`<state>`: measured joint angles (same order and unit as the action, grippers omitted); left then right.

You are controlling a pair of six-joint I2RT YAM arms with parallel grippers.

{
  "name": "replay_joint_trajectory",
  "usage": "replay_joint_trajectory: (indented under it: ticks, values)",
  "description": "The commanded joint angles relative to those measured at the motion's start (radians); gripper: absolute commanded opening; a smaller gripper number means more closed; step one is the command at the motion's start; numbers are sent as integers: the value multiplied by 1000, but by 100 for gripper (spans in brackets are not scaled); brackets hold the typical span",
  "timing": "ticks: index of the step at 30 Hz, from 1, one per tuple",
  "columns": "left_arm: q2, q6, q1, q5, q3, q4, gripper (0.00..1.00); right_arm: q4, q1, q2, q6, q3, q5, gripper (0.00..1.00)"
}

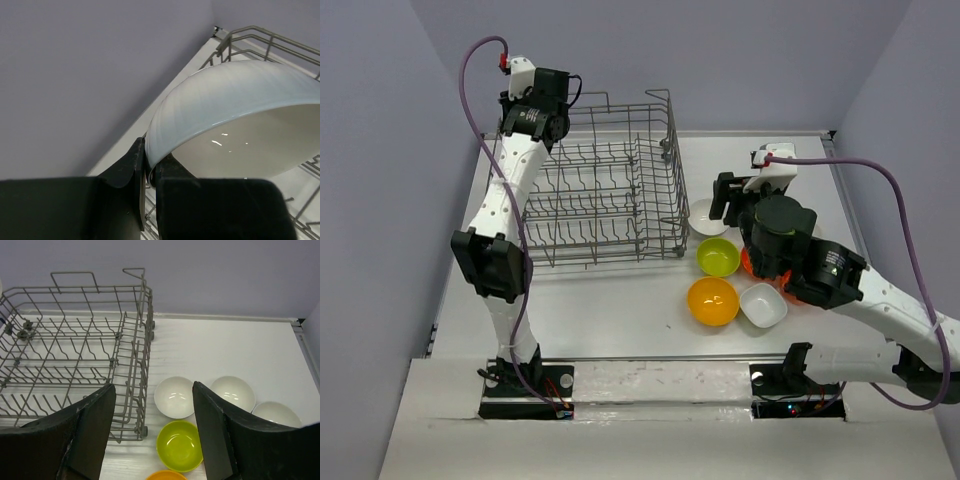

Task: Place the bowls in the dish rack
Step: Insert the bowl into the dish rack.

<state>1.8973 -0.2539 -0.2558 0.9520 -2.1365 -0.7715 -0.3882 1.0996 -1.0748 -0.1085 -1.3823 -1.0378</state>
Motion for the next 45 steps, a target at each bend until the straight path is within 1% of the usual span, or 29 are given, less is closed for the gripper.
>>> replay_joint_trajectory:
  ticks: [1,5,10,15,17,29,34,40,43,45]
  values:
    - [3,-65,23,169,-42,38,0,-23,0,18,-59,26,27,68]
    - [-21,-74,35,186,62,151,0,-23,0,19,-82,43,59,68]
    - [-4,-70,44,234,70,212,0,-21,0,19,-115,63,104,69]
    - [22,-36,47,307,92,299,0,-9,0,27,-132,103,131,69]
    - [29,-1,47,327,118,357,0,2,0,33,-134,117,140,69]
    - [105,28,56,412,208,463,0,58,0,72,-115,177,193,70]
    - [115,113,64,438,242,561,0,69,0,75,-115,184,228,70]
    - [144,191,67,468,230,656,0,77,0,69,-132,206,266,70]
    - [160,295,73,479,243,762,0,80,0,64,-146,212,269,70]
    - [163,315,79,485,248,794,0,80,0,64,-149,213,274,70]
